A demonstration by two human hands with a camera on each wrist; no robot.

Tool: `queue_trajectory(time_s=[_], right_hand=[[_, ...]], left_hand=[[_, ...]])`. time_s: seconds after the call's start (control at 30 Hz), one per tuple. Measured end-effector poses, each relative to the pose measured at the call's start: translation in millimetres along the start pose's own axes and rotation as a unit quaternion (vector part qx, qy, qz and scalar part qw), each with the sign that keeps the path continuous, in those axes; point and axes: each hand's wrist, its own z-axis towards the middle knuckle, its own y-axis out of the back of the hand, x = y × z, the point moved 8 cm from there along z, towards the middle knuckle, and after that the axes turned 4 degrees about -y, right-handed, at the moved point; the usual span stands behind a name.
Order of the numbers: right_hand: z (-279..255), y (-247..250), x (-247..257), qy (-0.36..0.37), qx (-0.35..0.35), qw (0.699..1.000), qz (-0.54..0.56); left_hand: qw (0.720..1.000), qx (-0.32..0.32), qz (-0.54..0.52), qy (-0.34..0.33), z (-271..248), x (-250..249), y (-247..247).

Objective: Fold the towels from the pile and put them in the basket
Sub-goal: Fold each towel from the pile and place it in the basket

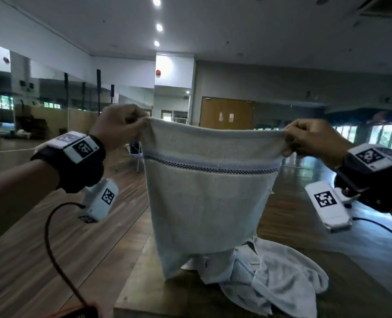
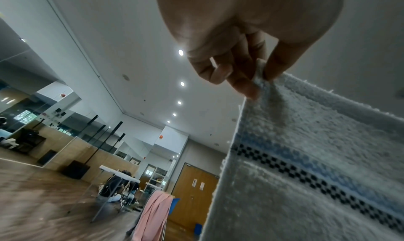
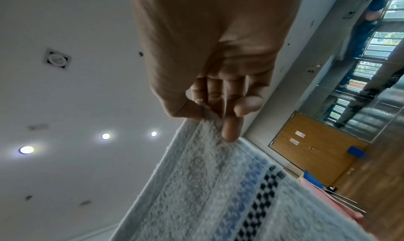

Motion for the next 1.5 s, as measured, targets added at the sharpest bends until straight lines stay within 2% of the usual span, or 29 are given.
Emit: queue_trajectory(time_s=[0.17,0.3,0.37,0.47,0.57,0.63,0.73,0.83,0.93,1.03,1.13,1.23,1.3,1.33,1.4,1.47,1.5], right_hand=[[-18.6,-49.9,-57.1,-0.035,0.066,0.997,-0.032],[-48.2,-105.2,-125.9,-0.073,0.134,0.987,-0.046],[-70.4,-137.6,-170.0,-0.091,0.178,0.976,-0.081],[-110.8,-189.8,-241.1,-0.127,0.255,0.946,-0.155],[-143.9,-231.6,-297.3,-0.136,0.274,0.928,-0.211],[-161.1,-255.7,-319.0,-0.114,0.281,0.924,-0.235],[-181.8,-285.2,-334.7,-0.062,0.312,0.914,-0.252],[-196.6,-298.3,-345.4,-0.026,0.326,0.905,-0.273],[-207.6,-295.4,-352.1,-0.039,0.313,0.91,-0.267],[-216.1,-279.6,-353.9,-0.061,0.282,0.929,-0.232],[-212.3,-269.6,-348.0,-0.065,0.265,0.943,-0.193],[-191.5,-265.5,-332.9,-0.037,0.192,0.968,-0.157],[-184.6,-270.9,-325.5,-0.024,0.175,0.971,-0.161],[-184.5,-276.5,-325.3,-0.018,0.189,0.964,-0.186],[-192.5,-291.1,-332.9,-0.014,0.258,0.929,-0.265],[-208.2,-297.4,-343.4,-0.022,0.318,0.89,-0.325],[-214.5,-296.3,-345.5,-0.019,0.326,0.884,-0.334]], left_hand=[[0.997,0.063,-0.016,0.048,-51.6,48.0,-41.3],[0.982,0.162,-0.032,0.088,-120.1,95.7,-96.0],[0.963,0.243,-0.026,0.11,-169.2,120.9,-130.1],[0.917,0.378,0.002,0.13,-253.8,149.7,-184.5],[0.879,0.45,0.042,0.15,-322.7,168.3,-225.2],[0.861,0.48,0.058,0.16,-353.8,174.5,-243.7],[0.863,0.481,0.088,0.127,-373.9,175.2,-258.9],[0.849,0.517,0.07,0.083,-389.0,165.8,-271.7],[0.847,0.522,0.073,0.067,-392.0,164.1,-267.1],[0.849,0.516,0.114,0.021,-388.6,158.4,-260.7],[0.846,0.514,0.13,0.058,-383.3,158.7,-262.9],[0.877,0.454,0.092,0.128,-367.2,168.0,-268.1],[0.875,0.46,0.092,0.119,-365.2,170.6,-277.0],[0.866,0.479,0.098,0.107,-368.6,170.1,-282.2],[0.848,0.511,0.107,0.09,-379.4,169.2,-288.6],[0.846,0.516,0.109,0.082,-388.6,169.7,-287.0],[0.849,0.512,0.109,0.072,-391.2,169.6,-284.9]])
